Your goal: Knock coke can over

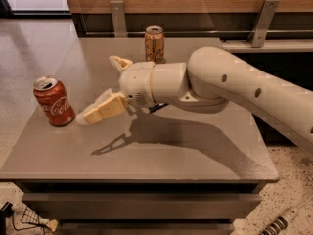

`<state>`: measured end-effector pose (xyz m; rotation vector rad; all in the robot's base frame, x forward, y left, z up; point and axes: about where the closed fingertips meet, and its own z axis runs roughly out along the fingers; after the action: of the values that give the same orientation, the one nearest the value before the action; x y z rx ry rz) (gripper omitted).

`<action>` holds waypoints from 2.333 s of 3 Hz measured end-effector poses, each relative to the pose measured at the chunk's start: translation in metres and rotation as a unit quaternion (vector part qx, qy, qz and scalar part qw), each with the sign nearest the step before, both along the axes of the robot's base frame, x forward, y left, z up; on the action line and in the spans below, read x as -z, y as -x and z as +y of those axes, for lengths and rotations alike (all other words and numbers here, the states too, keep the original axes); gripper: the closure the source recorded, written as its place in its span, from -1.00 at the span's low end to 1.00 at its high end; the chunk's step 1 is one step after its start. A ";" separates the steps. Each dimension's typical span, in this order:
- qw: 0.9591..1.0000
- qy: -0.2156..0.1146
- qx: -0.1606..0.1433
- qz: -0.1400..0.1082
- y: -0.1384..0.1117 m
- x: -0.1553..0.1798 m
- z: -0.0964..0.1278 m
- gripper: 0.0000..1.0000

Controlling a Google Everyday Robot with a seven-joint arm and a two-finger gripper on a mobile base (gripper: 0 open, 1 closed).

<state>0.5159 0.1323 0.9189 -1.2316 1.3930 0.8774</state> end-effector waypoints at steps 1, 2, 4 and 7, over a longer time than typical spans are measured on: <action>1.000 0.002 0.000 0.010 -0.009 0.016 0.036 -1.00; 1.000 -0.011 0.005 0.021 -0.017 0.029 0.062 -1.00; 0.997 -0.066 0.006 0.027 -0.024 0.042 0.098 -1.00; 0.997 -0.077 -0.007 0.023 -0.019 0.041 0.117 0.43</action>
Offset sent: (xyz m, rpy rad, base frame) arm 0.0316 0.0929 -0.0469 0.0651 0.0727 -0.0301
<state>0.5347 0.2493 0.8777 -1.1117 1.3290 1.0089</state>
